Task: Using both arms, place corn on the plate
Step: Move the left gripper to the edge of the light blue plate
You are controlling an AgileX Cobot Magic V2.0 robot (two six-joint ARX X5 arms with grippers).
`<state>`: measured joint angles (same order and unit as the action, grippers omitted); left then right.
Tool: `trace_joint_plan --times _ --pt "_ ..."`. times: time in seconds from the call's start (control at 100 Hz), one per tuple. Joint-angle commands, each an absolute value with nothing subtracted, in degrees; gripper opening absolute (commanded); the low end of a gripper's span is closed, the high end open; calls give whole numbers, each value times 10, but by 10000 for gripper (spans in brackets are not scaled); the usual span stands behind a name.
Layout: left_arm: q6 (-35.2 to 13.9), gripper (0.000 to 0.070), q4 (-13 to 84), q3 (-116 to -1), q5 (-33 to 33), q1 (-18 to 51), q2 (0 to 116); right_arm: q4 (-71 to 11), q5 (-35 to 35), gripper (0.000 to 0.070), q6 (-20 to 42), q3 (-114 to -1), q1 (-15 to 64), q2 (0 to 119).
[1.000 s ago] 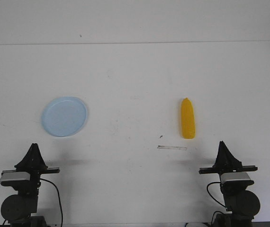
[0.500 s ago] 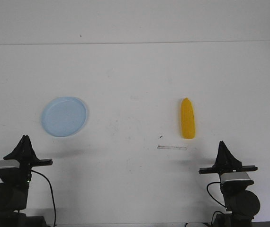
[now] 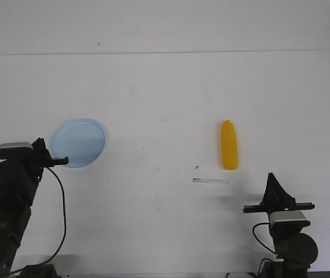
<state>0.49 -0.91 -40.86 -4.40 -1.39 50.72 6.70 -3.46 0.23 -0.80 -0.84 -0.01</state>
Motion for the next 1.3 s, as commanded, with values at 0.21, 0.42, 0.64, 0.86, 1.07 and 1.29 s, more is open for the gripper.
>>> trace_joint_plan --times 0.21,0.42,0.64,0.86,1.07,1.29 --pt "-30 2 48 -509 -30 -27 638 72 -36 14 1 -7 -8 1" --pt "-172 2 264 -653 -29 -63 750 72 -36 14 1 -7 -8 1" --pt "-191 2 343 -703 86 -127 832 72 -36 14 1 -7 -8 1" --pt "-191 17 362 -703 183 -187 871 72 -36 14 1 -7 -8 1" --pt "-190 212 361 -703 183 -208 892 72 -36 14 1 -7 -8 1" --pt "-189 211 358 -703 183 -204 922 72 -36 14 1 -7 -8 1"
